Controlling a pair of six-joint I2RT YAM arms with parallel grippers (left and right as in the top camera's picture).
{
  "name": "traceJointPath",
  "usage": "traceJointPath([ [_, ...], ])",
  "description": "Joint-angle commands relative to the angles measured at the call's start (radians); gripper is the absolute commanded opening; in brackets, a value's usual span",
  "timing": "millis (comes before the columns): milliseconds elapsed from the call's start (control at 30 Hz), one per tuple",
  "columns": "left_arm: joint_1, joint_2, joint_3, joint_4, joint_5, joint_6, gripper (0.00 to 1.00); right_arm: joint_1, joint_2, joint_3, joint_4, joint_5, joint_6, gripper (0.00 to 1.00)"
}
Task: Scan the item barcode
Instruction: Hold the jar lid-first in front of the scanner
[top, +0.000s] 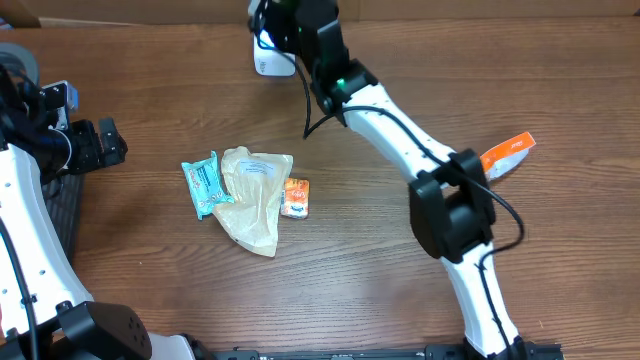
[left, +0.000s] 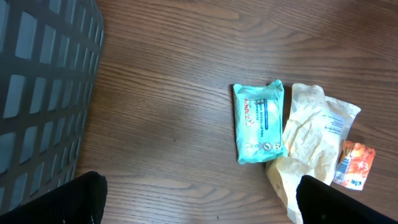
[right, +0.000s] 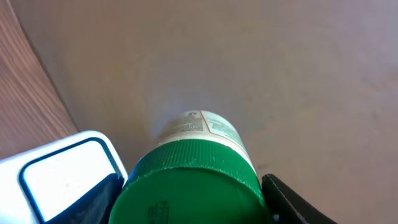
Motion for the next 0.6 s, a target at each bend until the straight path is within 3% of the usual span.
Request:
traceJointPath([
  [0, -0.007, -0.005, -0.001, 0.002, 0.008, 0.026, 1.0, -0.003, 0.042, 0.01, 0.071, -0.001, -0.24, 0.47],
  [167, -0.007, -0.005, -0.001, 0.001, 0.008, 0.027, 1.0, -0.026, 0.105, 0.01, 0.082, -0.048, -0.406, 0.43],
  [567, -0.007, -0.005, -0.001, 0.001, 0.008, 0.026, 0.99, -0.047, 0.125, 0.01, 0.089, -0.05, -0.445, 0.5],
])
